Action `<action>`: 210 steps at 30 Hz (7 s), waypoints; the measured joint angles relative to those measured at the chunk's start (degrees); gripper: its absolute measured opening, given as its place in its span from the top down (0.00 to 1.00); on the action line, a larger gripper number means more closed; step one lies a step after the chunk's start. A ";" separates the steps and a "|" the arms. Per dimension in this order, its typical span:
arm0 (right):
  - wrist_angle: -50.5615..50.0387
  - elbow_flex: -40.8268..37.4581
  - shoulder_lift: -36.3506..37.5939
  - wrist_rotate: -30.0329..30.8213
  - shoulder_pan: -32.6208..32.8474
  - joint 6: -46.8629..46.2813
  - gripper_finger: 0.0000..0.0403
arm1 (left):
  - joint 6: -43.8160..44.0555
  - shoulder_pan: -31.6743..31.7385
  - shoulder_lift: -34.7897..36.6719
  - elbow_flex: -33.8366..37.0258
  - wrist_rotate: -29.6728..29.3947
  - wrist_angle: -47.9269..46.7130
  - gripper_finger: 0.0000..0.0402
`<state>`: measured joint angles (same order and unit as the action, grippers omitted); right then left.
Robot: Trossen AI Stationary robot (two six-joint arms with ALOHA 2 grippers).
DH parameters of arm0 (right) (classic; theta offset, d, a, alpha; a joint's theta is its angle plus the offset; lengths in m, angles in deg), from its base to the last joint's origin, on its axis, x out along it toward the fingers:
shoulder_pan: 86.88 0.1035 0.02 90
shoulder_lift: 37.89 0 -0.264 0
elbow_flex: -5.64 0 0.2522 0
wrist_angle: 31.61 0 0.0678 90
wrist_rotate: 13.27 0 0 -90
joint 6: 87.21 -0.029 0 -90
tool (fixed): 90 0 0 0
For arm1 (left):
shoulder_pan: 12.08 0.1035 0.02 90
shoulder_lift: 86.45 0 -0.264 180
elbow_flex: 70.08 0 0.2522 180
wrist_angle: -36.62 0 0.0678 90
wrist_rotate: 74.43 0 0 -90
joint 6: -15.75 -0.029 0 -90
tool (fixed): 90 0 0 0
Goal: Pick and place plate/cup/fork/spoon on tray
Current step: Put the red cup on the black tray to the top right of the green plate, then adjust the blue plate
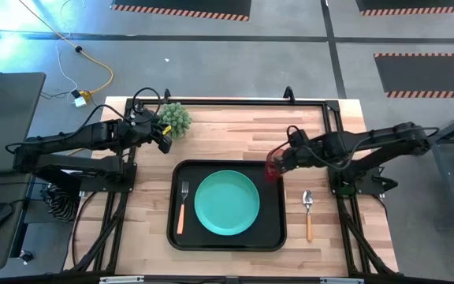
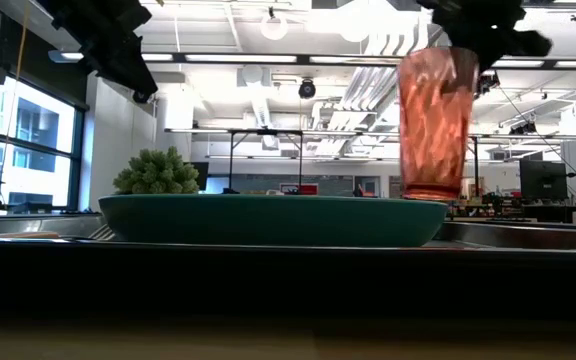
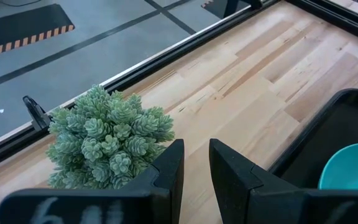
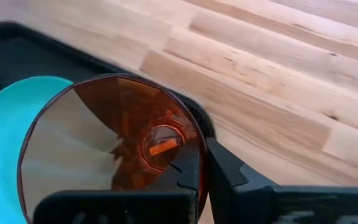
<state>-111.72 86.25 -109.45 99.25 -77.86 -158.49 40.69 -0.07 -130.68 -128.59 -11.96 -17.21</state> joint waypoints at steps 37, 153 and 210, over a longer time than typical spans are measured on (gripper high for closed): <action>7.08 -4.46 -5.32 -1.54 -0.74 1.02 0.99 | 1.98 0.00 -0.02 0.00 -0.04 0.06 0.83; 0.68 9.11 -2.85 8.42 -0.79 -0.97 0.84 | 38.09 -19.33 -28.71 0.00 14.95 10.90 0.84; 0.81 9.09 -2.89 8.79 -0.79 2.33 0.84 | 40.86 -19.28 -43.52 0.00 18.64 19.45 0.84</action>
<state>-110.91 95.35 -112.34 108.04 -78.65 -156.16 81.55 -19.35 -174.20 -128.59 6.69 2.23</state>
